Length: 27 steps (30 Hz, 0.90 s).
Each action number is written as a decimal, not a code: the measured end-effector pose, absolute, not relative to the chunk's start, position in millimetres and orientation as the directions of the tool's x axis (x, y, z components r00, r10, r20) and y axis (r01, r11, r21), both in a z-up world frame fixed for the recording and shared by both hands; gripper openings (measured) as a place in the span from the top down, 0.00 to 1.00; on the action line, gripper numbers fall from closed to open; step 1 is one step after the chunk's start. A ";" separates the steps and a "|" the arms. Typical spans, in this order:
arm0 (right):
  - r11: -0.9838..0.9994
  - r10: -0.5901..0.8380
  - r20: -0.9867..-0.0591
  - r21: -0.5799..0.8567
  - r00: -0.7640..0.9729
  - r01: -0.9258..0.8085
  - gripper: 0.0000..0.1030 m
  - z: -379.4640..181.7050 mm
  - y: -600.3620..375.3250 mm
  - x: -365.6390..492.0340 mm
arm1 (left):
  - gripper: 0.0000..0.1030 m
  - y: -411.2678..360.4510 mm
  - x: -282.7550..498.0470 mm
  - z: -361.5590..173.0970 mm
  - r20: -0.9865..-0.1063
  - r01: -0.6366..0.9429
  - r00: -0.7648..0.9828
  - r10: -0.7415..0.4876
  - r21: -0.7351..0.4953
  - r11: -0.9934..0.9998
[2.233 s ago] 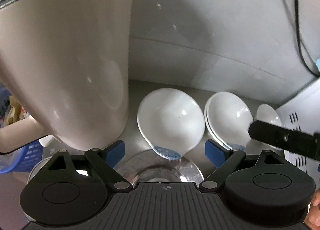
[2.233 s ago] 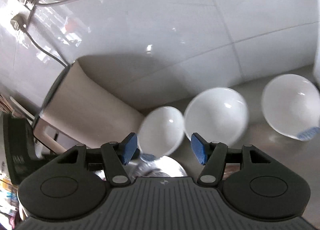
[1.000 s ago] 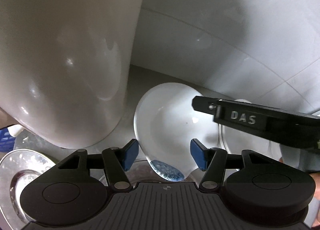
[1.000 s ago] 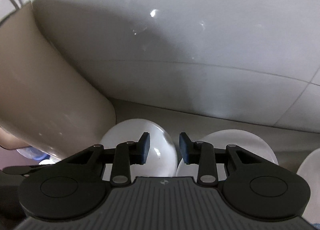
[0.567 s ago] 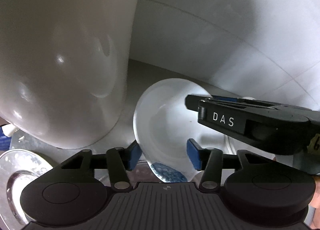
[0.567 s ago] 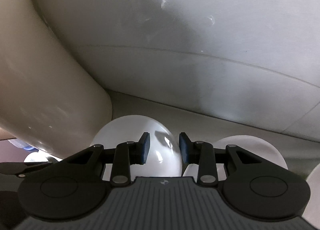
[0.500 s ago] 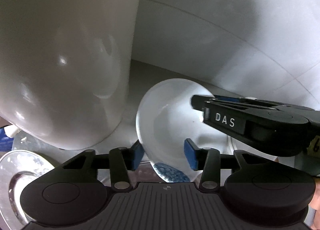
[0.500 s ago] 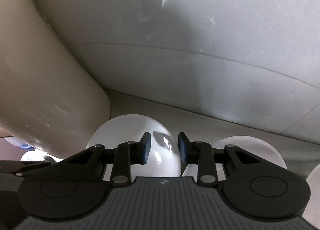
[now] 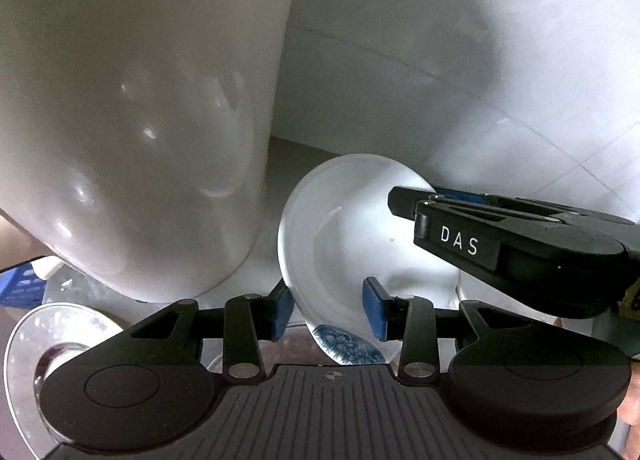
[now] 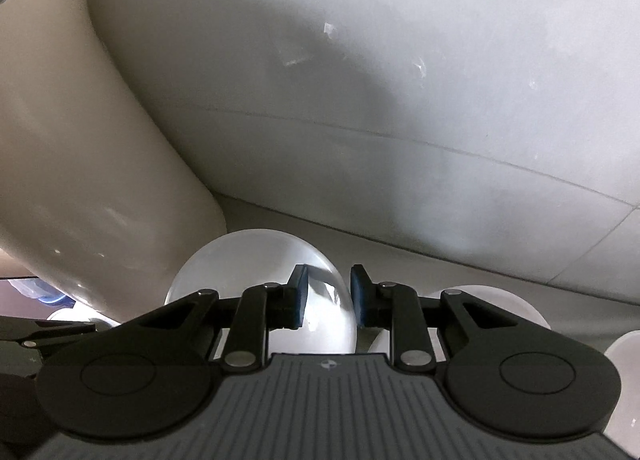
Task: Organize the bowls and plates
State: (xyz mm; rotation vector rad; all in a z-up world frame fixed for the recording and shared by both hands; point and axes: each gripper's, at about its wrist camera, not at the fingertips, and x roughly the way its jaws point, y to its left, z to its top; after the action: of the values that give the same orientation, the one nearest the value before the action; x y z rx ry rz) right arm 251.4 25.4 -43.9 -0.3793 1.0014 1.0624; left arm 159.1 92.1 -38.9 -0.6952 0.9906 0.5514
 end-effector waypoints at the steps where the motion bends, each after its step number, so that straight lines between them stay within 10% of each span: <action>1: 0.474 0.548 -0.827 0.185 0.124 -0.861 0.73 -42.6 23.3 251.1 | 0.00 90.8 158.4 -39.3 -0.887 -0.698 0.450 0.107 -0.274 0.662; 27: 0.528 0.579 -0.785 0.156 0.219 -0.835 0.73 6.0 -46.0 258.9 | 0.00 44.0 161.1 -4.2 -0.842 -0.581 0.532 0.091 -0.285 0.762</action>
State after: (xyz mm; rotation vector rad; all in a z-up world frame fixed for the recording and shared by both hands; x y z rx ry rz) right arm 258.9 -46.0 6.0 -0.3294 0.9151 1.0025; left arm 161.1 44.0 -4.2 -0.5920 0.9327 0.4297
